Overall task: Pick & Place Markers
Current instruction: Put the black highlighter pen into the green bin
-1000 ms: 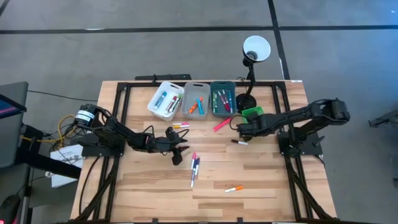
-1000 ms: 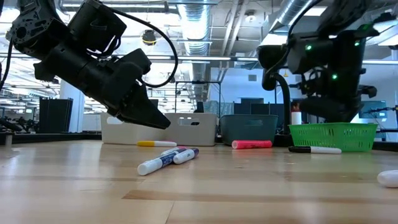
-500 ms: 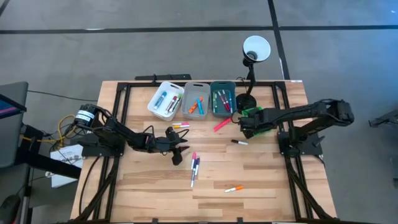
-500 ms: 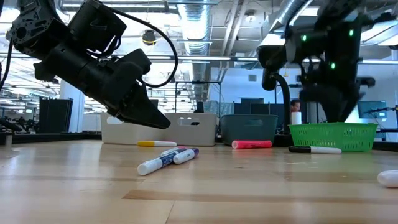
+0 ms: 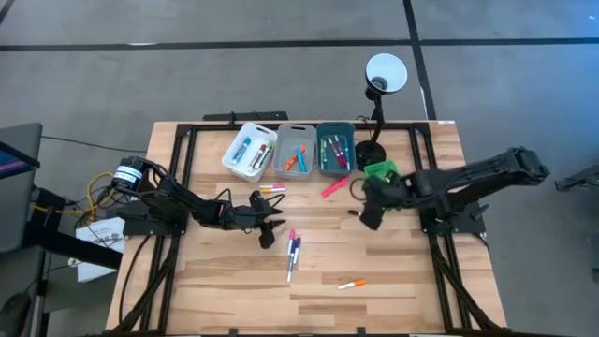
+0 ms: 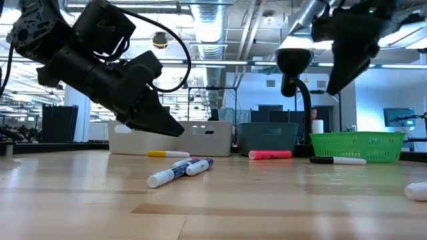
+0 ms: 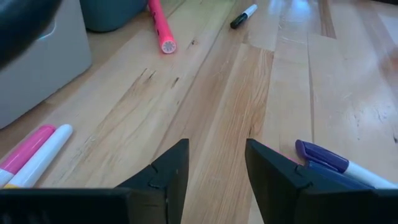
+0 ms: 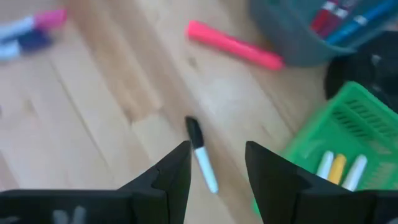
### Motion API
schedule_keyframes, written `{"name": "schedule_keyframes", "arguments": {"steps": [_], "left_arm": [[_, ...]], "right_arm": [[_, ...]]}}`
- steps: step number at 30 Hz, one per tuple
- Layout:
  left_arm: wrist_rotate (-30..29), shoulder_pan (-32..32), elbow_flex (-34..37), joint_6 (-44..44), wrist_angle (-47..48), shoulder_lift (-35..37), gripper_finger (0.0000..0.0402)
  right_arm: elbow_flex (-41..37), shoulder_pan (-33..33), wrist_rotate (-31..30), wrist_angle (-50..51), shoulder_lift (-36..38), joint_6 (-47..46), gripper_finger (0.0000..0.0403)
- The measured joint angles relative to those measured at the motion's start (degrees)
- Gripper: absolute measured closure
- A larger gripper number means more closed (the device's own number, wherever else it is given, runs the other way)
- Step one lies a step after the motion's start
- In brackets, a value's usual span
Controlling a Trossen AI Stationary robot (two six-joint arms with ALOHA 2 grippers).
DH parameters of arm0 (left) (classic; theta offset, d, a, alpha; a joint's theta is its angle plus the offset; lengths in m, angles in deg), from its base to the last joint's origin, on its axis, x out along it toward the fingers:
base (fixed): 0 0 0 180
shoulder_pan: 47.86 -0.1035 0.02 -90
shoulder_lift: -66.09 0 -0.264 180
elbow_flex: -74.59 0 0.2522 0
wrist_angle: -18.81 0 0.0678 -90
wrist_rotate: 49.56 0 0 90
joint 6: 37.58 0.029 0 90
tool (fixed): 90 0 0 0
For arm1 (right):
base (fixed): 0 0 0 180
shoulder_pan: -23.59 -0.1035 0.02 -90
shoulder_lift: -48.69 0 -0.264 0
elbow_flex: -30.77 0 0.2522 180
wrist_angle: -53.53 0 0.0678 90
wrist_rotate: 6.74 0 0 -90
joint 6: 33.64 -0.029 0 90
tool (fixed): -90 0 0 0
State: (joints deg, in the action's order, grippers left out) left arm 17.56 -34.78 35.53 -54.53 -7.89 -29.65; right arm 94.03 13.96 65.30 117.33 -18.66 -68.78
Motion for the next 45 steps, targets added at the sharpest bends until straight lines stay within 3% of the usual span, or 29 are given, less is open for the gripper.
{"name": "schedule_keyframes", "arguments": {"steps": [7,17,32,36,45], "left_arm": [[0.0,0.0,0.0,-0.02,-0.86,0.0,0.0249],[0.0,0.0,0.0,0.02,-2.11,0.0,0.0249],[0.0,0.0,0.0,0.15,-2.99,0.0,0.0249],[0.0,0.0,0.0,0.15,-3.03,0.0,0.0249],[0.0,0.0,0.0,0.15,-3.08,0.0,0.0249]], "right_arm": [[-0.07,-2.75,7.83,0.36,-8.79,5.62,0.0262],[1.02,0.79,7.7,-0.3,-21.33,10.7,0.027],[3.41,6.33,11.63,-4.88,-31.22,17.85,0.0283],[3.48,7.56,12.63,-5.09,-32.03,18.95,0.03],[3.15,8.54,14.69,-7.72,-30.12,19.24,0.0382]]}}
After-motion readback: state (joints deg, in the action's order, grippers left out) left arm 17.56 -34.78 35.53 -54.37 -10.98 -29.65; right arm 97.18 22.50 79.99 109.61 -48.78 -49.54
